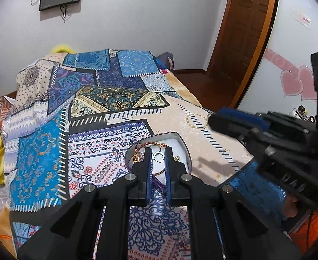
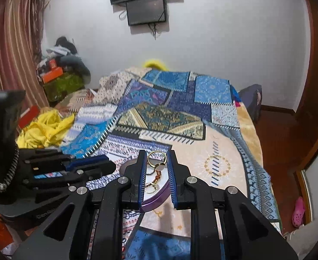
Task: Organize jewelry
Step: 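Carry both held rings over the purple heart tin, then open both tools to drop the rings into the tin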
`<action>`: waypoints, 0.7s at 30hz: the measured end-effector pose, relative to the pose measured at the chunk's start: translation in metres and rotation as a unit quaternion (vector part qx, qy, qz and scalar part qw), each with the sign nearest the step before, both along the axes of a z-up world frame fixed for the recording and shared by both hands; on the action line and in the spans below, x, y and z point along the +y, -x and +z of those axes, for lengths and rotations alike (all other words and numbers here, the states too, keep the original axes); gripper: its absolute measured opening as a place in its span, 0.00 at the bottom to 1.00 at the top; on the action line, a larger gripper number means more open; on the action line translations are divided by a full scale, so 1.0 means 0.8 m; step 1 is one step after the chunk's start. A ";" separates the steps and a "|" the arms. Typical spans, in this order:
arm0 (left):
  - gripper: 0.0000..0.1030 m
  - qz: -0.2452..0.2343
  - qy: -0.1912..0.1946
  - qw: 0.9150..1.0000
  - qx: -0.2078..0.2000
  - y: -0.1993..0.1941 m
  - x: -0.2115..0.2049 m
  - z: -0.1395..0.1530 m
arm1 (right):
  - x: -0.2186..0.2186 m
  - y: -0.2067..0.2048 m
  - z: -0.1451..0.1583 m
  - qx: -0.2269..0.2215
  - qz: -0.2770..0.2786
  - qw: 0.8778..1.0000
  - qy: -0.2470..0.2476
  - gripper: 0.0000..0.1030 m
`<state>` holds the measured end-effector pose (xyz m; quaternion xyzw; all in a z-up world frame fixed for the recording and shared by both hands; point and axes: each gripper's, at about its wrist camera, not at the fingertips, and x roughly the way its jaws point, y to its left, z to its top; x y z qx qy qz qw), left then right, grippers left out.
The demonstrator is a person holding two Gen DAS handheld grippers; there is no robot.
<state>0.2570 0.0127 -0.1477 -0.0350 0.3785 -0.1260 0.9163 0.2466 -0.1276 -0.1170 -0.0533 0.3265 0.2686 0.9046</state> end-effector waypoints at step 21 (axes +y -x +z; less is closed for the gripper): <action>0.09 -0.031 -0.001 0.998 0.055 -0.039 -0.013 -0.050 | 0.000 -0.050 -0.044 0.106 0.009 0.994 -0.009 0.17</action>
